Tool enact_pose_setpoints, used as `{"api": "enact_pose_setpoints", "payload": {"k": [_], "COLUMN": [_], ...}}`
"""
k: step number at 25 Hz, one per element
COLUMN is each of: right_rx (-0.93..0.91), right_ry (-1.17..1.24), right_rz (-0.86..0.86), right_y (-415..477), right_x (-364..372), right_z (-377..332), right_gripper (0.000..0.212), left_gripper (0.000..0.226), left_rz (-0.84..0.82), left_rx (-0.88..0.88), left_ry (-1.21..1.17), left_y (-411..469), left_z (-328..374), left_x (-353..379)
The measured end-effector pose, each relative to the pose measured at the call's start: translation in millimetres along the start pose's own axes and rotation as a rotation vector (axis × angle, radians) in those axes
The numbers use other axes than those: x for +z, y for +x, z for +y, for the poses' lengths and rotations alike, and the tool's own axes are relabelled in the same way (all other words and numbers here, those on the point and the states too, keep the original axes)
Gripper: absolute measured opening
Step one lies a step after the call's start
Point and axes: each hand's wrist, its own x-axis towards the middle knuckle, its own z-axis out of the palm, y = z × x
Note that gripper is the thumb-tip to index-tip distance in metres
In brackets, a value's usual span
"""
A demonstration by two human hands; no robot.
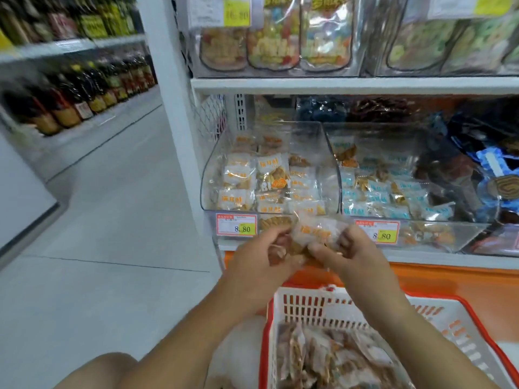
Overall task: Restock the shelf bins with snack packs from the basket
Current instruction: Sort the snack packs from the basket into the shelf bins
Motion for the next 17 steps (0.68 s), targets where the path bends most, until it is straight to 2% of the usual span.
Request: {"api": "enact_pose_setpoints", "payload": {"k": [3, 4, 6, 8, 11, 13, 17], "right_rx": [-0.12, -0.131, -0.099, -0.002, 0.183, 0.224, 0.226], "right_ry": [-0.019, -0.046, -0.204, -0.351, -0.411, -0.441, -0.581], "right_rz": [0.082, 0.104, 0.132, 0.114, -0.034, -0.069, -0.005], "right_y": [47, 65, 99, 131, 160, 168, 175], "right_x": [21, 28, 40, 49, 61, 67, 75], "right_z": [-44, -52, -57, -50, -34, -33, -32], "right_gripper": [0.018, 0.022, 0.03, 0.029, 0.03, 0.023, 0.038], "left_gripper": [0.042, 0.045, 0.052, 0.059, 0.064, 0.061, 0.055], "left_rz": [0.315, 0.419, 0.517, 0.498, 0.452, 0.462, 0.474], "left_rx": [0.135, 0.138, 0.066, -0.022, -0.04, -0.036, -0.053], "left_ry": [0.13, 0.193, 0.258, 0.26, 0.272, 0.251, 0.244], "left_y": [19, 24, 29, 33, 39, 44, 49], "left_z": [-2, -11, -33, -46, -52, -55, -64], "left_x": [-54, -68, -88, -96, -99, -102, -101]}}
